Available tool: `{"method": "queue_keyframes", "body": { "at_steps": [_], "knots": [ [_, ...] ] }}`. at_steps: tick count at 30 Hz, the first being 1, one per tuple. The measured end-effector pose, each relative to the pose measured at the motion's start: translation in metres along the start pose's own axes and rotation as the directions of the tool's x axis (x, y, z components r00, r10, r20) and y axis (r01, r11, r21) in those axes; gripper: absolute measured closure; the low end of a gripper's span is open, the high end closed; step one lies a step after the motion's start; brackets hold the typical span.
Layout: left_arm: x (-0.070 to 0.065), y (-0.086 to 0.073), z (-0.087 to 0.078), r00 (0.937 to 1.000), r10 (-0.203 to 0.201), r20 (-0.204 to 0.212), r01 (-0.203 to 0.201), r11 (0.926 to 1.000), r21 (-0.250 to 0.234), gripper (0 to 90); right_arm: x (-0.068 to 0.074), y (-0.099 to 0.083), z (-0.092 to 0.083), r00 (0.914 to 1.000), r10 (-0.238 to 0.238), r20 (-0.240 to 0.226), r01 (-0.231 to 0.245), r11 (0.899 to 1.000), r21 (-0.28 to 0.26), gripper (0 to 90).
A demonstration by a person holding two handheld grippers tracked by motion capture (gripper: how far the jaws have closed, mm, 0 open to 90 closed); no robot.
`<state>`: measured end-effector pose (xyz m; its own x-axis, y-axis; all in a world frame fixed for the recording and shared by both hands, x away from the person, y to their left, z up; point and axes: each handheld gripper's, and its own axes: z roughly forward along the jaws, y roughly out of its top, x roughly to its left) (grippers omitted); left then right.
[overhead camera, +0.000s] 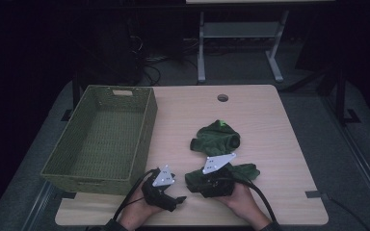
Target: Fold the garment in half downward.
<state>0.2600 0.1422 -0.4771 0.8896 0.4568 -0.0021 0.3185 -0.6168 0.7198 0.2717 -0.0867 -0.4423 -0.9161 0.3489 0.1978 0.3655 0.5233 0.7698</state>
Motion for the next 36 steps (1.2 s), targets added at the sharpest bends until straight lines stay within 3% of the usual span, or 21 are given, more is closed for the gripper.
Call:
{"method": "queue_keyframes", "body": {
  "at_steps": [4,7,13,15,16,17,21,24,28,33,36],
  "knots": [
    [0.0,0.0,0.0,1.0,-0.002,0.002,0.002,1.0,0.001,13.6,-0.003,-0.002,0.009,0.9995,-0.012,0.03,0.011,0.999,0.032,67.2],
    [0.0,0.0,0.0,1.0,-0.004,0.002,0.004,1.0,0.0,13.7,-0.005,-0.005,0.015,0.9967,-0.025,0.078,0.02,0.998,0.067,67.5],
    [0.0,0.0,0.0,1.0,-0.003,0.002,0.003,1.0,0.001,13.6,-0.006,-0.009,0.027,0.9927,-0.039,0.114,0.028,0.995,0.097,69.9],
    [0.0,0.0,0.0,1.0,-0.002,0.002,0.002,1.0,0.001,13.6,-0.004,-0.01,0.029,0.9884,-0.073,0.133,0.058,0.992,0.109,73.7],
    [0.0,0.0,0.0,1.0,0.002,0.001,-0.002,1.0,0.001,13.6,-0.002,-0.01,0.031,0.9829,-0.1,0.155,0.082,0.99,0.114,78.1],
    [0.0,0.0,0.0,1.0,0.001,0.001,-0.001,1.0,0.0,13.7,0.001,-0.011,0.032,0.9719,-0.139,0.19,0.118,0.986,0.12,81.1],
    [0.0,0.0,0.0,1.0,0.001,0.001,-0.001,1.0,0.0,13.6,0.001,-0.012,0.032,0.976,-0.109,0.189,0.089,0.99,0.113,86.4],
    [0.0,0.0,0.0,1.0,-0.004,0.002,0.004,1.0,-0.001,13.6,0.001,-0.011,0.027,0.9831,-0.09,0.16,0.075,0.993,0.095,87.1],
    [0.0,0.0,0.0,1.0,-0.006,0.001,0.006,1.0,-0.006,13.7,0.001,-0.005,0.009,0.9928,-0.034,0.115,0.033,0.999,0.007,87.0],
    [0.0,0.0,0.0,1.0,-0.005,0.003,0.005,1.0,-0.002,13.6,-0.007,-0.003,-0.021,0.9948,0.015,0.101,-0.005,0.995,-0.1,86.3],
    [0.0,0.0,0.0,1.0,-0.005,0.003,0.005,1.0,-0.001,13.6,-0.014,-0.005,-0.035,0.9918,0.034,0.123,-0.018,0.991,-0.131,86.2]
  ]
}}
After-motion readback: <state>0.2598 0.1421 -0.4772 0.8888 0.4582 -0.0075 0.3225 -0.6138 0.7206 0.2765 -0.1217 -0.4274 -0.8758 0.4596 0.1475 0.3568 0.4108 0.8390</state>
